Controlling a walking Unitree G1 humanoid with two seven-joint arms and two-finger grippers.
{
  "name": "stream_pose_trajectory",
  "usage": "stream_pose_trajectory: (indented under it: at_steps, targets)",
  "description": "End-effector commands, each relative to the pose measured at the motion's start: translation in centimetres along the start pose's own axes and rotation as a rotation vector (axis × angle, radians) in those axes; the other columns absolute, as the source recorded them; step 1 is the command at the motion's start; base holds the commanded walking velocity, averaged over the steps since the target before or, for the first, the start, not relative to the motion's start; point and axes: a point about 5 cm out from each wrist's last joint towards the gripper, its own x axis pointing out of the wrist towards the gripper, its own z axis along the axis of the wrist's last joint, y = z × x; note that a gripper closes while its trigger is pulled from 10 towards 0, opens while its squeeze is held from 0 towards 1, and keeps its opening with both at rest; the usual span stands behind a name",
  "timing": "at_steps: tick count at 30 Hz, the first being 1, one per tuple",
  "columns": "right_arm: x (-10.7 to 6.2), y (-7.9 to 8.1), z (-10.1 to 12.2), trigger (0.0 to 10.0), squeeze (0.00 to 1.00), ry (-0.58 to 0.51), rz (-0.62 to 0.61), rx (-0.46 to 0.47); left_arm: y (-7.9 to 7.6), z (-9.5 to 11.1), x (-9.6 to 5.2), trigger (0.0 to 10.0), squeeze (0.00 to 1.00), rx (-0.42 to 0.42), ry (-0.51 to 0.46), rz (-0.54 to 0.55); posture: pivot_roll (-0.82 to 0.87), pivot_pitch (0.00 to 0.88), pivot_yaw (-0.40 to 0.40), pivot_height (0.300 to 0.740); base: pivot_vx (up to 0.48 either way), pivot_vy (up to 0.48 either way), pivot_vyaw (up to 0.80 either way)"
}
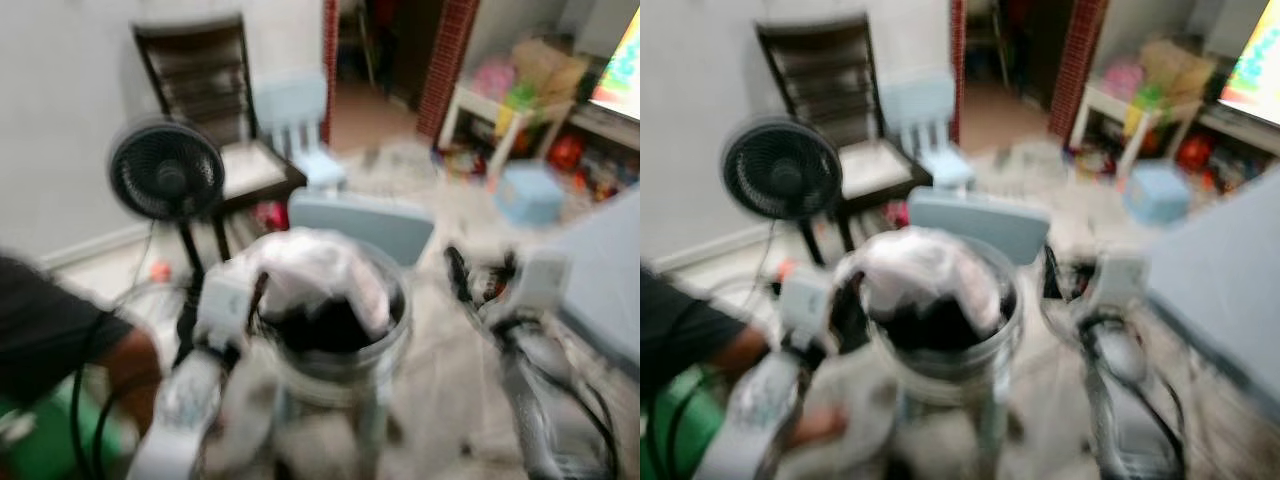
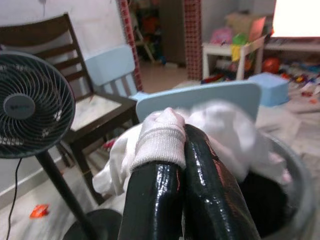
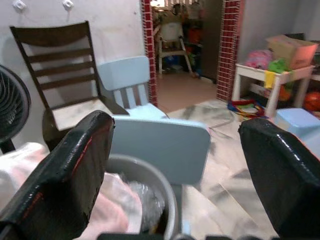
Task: Hang hanger
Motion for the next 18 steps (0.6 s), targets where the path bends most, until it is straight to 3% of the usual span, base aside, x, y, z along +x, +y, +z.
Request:
stream_pose_trajectory:
  at_steps: [1,15,18]
  targets:
    - [0.05,-0.19,0.06,10.0,0.0,0.002,-0.016,-0.001,0.34,0.67,0.28,10.0,0.0,0.012,-0.021,0.004,0.03,0.017,0.006,0.74,-0.326,0.0,0.0]
    - [-0.23,-0.52,0.12,10.0,0.0,0.001,-0.039,-0.01,0.03,1.12,0.48,10.0,0.0,0.006,-0.031,-0.01,0.02,0.034,0.01,0.74,-0.3,0.0,0.0]
    - [-0.3,-0.65,-0.23,10.0,0.0,0.015,-0.04,-0.014,-0.24,1.19,0.49,10.0,0.0,-0.003,-0.03,-0.025,0.02,0.042,0.009,0.74,-0.086,0.0,0.0]
